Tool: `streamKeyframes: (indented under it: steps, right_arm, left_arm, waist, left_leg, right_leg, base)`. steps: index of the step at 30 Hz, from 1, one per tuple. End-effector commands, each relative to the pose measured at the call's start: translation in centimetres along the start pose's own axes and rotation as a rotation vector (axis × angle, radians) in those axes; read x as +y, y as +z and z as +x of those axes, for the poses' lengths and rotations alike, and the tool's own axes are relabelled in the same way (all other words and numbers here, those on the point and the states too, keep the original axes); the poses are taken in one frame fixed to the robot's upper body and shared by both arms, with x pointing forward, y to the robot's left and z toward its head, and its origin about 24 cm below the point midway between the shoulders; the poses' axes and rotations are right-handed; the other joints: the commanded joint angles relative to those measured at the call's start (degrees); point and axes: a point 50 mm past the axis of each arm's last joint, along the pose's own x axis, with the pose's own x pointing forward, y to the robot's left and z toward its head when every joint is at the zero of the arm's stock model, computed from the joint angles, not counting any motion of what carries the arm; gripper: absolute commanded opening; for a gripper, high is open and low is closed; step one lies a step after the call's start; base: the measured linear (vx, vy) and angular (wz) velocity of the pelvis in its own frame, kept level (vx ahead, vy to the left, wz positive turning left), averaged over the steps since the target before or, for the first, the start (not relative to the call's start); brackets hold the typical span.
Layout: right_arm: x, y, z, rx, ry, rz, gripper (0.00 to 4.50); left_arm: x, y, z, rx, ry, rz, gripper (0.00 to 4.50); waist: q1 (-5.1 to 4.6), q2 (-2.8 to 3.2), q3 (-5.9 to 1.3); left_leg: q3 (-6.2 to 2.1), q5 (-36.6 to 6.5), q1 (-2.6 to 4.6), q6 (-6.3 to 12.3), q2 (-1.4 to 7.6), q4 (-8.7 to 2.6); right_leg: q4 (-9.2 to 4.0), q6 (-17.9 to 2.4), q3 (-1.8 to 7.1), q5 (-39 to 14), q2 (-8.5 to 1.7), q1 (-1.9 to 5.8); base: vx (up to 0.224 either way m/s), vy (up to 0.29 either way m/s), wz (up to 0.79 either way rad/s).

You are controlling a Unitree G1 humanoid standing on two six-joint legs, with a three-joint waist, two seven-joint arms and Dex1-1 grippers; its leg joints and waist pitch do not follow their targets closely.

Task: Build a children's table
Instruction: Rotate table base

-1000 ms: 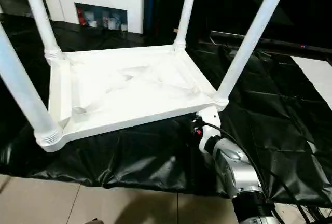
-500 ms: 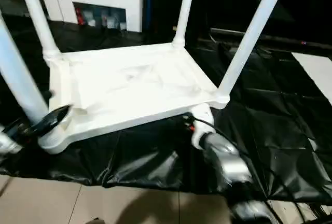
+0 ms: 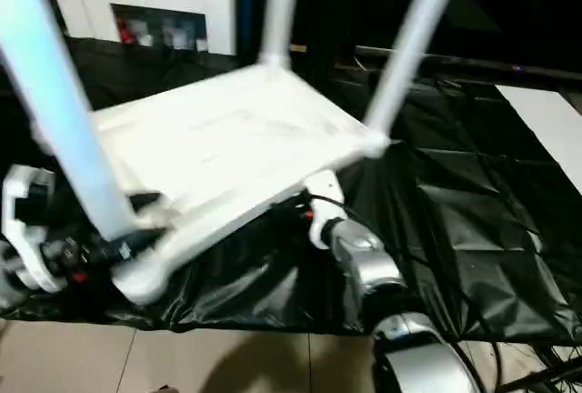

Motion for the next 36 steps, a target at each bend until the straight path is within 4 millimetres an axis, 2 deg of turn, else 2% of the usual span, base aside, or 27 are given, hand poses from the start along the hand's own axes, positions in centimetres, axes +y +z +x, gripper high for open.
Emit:
streamKeyframes:
  steps: [1,7,8,9,10,12,13,14,15,16,17,18,19,20,21,22,23,25,28,30,34,36]
  right_arm:
    - [1.9,1.4,1.2,-0.049,0.103,-0.024,3.69]
    - [3.6,1.3,2.0,-0.058,0.203,-0.020,3.69]
    - [3.7,1.2,2.1,-0.057,0.216,-0.009,3.69]
    - [3.7,1.2,2.1,-0.057,0.216,-0.009,3.69]
    - [3.9,1.1,2.1,-0.059,0.238,-0.004,3.69]
    - [4.0,1.0,2.0,-0.058,0.259,-0.003,3.69]
    - [4.0,0.7,1.8,-0.051,0.285,-0.003,3.69]
    - [4.0,0.7,1.8,-0.051,0.285,-0.003,3.69]
    - [3.8,0.5,1.6,-0.047,0.289,-0.006,3.69]
    - [3.8,0.4,1.6,-0.046,0.290,-0.007,3.69]
    - [3.8,0.3,1.4,-0.048,0.310,0.003,3.69]
    - [3.7,0.2,1.3,-0.050,0.316,0.006,3.69]
    - [3.1,0.1,1.2,-0.051,0.256,-0.013,3.69]
    - [3.1,0.1,1.2,-0.051,0.256,-0.013,3.69]
    - [2.6,0.2,1.1,-0.059,0.210,-0.011,3.69]
    - [1.4,0.4,0.8,-0.074,0.112,-0.008,3.69]
    - [0.9,0.5,0.7,-0.085,0.077,0.000,3.69]
    - [-0.3,0.8,0.0,-0.117,0.025,0.023,3.69]
    - [-2.2,0.9,-1.5,-0.157,-0.035,0.027,3.69]
    - [-2.7,0.8,-2.0,-0.167,-0.046,0.028,3.69]
    - [-4.0,0.4,-3.8,-0.190,-0.092,0.016,3.69]
    - [-4.4,0.2,-4.6,-0.203,-0.106,0.008,3.69]
  left_arm:
    - [-1.2,-0.2,1.4,-0.008,-0.098,-0.036,4.41]
    - [-1.6,-0.7,3.1,-0.004,-0.129,-0.066,4.41]
    - [-1.5,-0.8,3.9,0.002,-0.140,-0.055,4.41]
    - [-1.5,-0.8,3.9,0.002,-0.140,-0.055,4.41]
    - [-1.5,-0.7,4.4,-0.004,-0.157,-0.064,4.41]
    - [-1.5,-0.6,4.8,-0.009,-0.171,-0.064,4.41]
    - [-1.2,-0.4,6.2,-0.010,-0.199,-0.044,4.41]
    - [-1.2,-0.4,6.2,-0.010,-0.199,-0.044,4.41]
    - [-0.8,-0.2,7.3,-0.012,-0.209,-0.018,4.41]
    - [-0.8,-0.1,7.5,-0.013,-0.211,-0.013,4.41]
    - [-0.7,0.0,8.3,-0.018,-0.236,-0.007,4.41]
    - [-0.7,0.2,9.0,-0.022,-0.252,-0.002,4.41]
    - [-0.3,0.4,10.4,-0.027,-0.257,0.031,4.41]
    - [-0.3,0.4,10.4,-0.027,-0.257,0.031,4.41]
    - [0.0,0.4,11.0,-0.026,-0.232,0.064,4.41]
    - [0.7,0.4,12.0,-0.025,-0.200,0.097,4.41]
    - [0.9,0.3,12.2,-0.020,-0.189,0.105,4.41]
    - [1.5,0.2,12.9,-0.014,-0.149,0.144,4.41]
    - [2.3,-0.1,14.1,-0.006,-0.065,0.206,4.41]
    - [2.6,-0.2,14.5,-0.006,-0.028,0.237,4.41]
    - [3.3,-0.5,15.3,-0.035,0.077,0.303,4.41]
    - [3.3,-0.8,15.2,-0.046,0.096,0.313,4.41]
  waist:
    - [0.28,1.39,-2.76]
    - [0.22,1.33,-2.62]
    - [0.27,1.03,-2.60]
    - [0.42,1.24,-2.61]
    - [0.57,1.43,-2.64]
    - [0.64,1.29,-2.78]
    - [0.59,1.29,-2.82]
    - [0.78,1.29,-2.78]
    - [0.72,1.25,-2.65]
    - [0.87,1.27,-2.74]
    - [0.94,1.98,-2.80]
    - [0.83,1.55,-2.81]
    - [0.91,1.92,-2.82]
    - [0.84,1.86,-2.84]
    - [0.91,2.09,-2.90]
    - [0.78,1.89,-2.78]
    - [0.83,2.17,-2.89]
    - [0.90,1.68,-3.02]
    - [1.01,1.87,-3.12]
    - [1.13,1.94,-3.27]
    - [1.31,1.83,-3.06]
    - [1.58,1.63,-2.90]
  left_leg:
    - [-0.70,-17.2,0.45,-2.80,1.29,-4.38]
    - [-0.77,-18.3,0.59,-2.85,1.44,-4.50]
    - [-0.73,-18.5,0.65,-2.88,1.42,-4.50]
    - [-0.78,-18.5,0.69,-2.95,1.42,-4.51]
    - [-0.79,-18.1,0.73,-3.12,1.42,-4.49]
    - [-0.81,-17.2,0.59,-3.30,1.40,-4.47]
    - [-0.81,-16.9,0.50,-3.24,1.36,-4.47]
    - [-0.69,-17.0,0.79,-3.06,1.34,-4.36]
    - [-0.72,-17.3,0.59,-3.07,1.34,-4.50]
    - [-0.76,-17.3,0.66,-3.17,1.33,-4.39]
    - [-0.87,-17.5,0.71,-3.44,1.33,-4.37]
    - [-0.86,-18.1,0.64,-3.42,1.27,-4.35]
    - [-0.96,-17.9,0.64,-3.53,1.33,-4.35]
    - [-0.80,-17.7,0.73,-3.62,1.26,-4.25]
    - [-0.96,-17.6,0.67,-3.80,1.32,-4.23]
    - [-0.90,-17.8,0.64,-3.47,1.20,-4.25]
    - [-0.92,-17.9,0.73,-3.63,1.22,-4.14]
    - [-0.95,-16.6,0.46,-3.01,1.20,-4.06]
    - [-0.79,-13.2,0.11,-1.25,1.13,-3.74]
    - [-0.78,-11.9,0.16,-0.76,1.21,-3.58]
    - [-0.63,-13.2,0.22,-0.17,1.17,-3.54]
    - [-0.78,-14.9,0.19,-0.01,1.30,-3.74]
  right_leg:
    - [-3.60,-10.8,2.78,-11.9,-3.22,2.33]
    - [-3.84,-10.1,2.81,-14.3,-3.22,2.15]
    - [-3.96,-9.9,2.80,-14.9,-3.19,2.10]
    - [-3.90,-9.7,2.83,-15.1,-3.22,2.13]
    - [-3.84,-9.6,2.87,-14.5,-3.25,2.08]
    - [-3.62,-9.8,2.79,-12.5,-3.18,2.28]
    - [-3.55,-10.0,2.79,-11.9,-3.16,2.37]
    - [-3.70,-9.9,2.82,-12.0,-3.14,2.14]
    - [-3.89,-9.8,2.83,-12.9,-3.22,2.27]
    - [-3.91,-9.8,2.83,-13.3,-3.33,2.29]
    - [-3.78,-9.8,2.86,-13.2,-3.41,2.31]
    - [-3.96,-9.7,2.81,-14.0,-3.32,2.42]
    - [-3.90,-9.8,2.83,-13.7,-3.45,2.39]
    - [-4.15,-9.9,2.81,-13.5,-3.41,2.30]
    - [-3.88,-10.3,2.81,-12.9,-3.50,2.48]
    - [-4.26,-10.2,2.74,-13.6,-3.41,2.39]
    - [-4.08,-10.2,2.75,-13.6,-3.46,2.46]
    - [-4.04,-10.2,2.75,-12.8,-3.52,2.82]
    - [-3.69,-10.9,2.77,-8.6,-3.40,3.07]
    - [-3.42,-11.4,2.69,-6.8,-3.51,3.15]
    - [-3.94,-11.5,2.61,-8.9,-3.50,2.99]
    - [-4.33,-10.3,2.58,-12.2,-3.53,3.03]
  base:
    - [0.000,0.000,0.00]
    - [0.000,0.000,0.00]
    - [0.000,0.000,0.00]
    - [0.000,0.000,0.00]
    - [0.000,0.000,0.00]
    - [0.000,0.000,0.00]
    - [0.000,0.000,0.00]
    - [0.000,0.000,0.00]
    - [0.000,0.000,0.00]
    - [0.000,0.000,0.00]
    - [0.000,0.000,0.00]
    - [0.000,0.000,0.00]
    - [0.000,0.000,0.00]
    - [0.000,0.000,0.00]
    - [0.000,0.000,0.00]
    - [0.000,0.000,0.00]
    - [0.000,0.000,0.00]
    - [0.000,0.000,0.00]
    - [0.000,0.000,0.00]
    - [0.000,0.000,0.00]
    - [0.000,0.000,0.00]
    - [0.000,0.000,0.00]
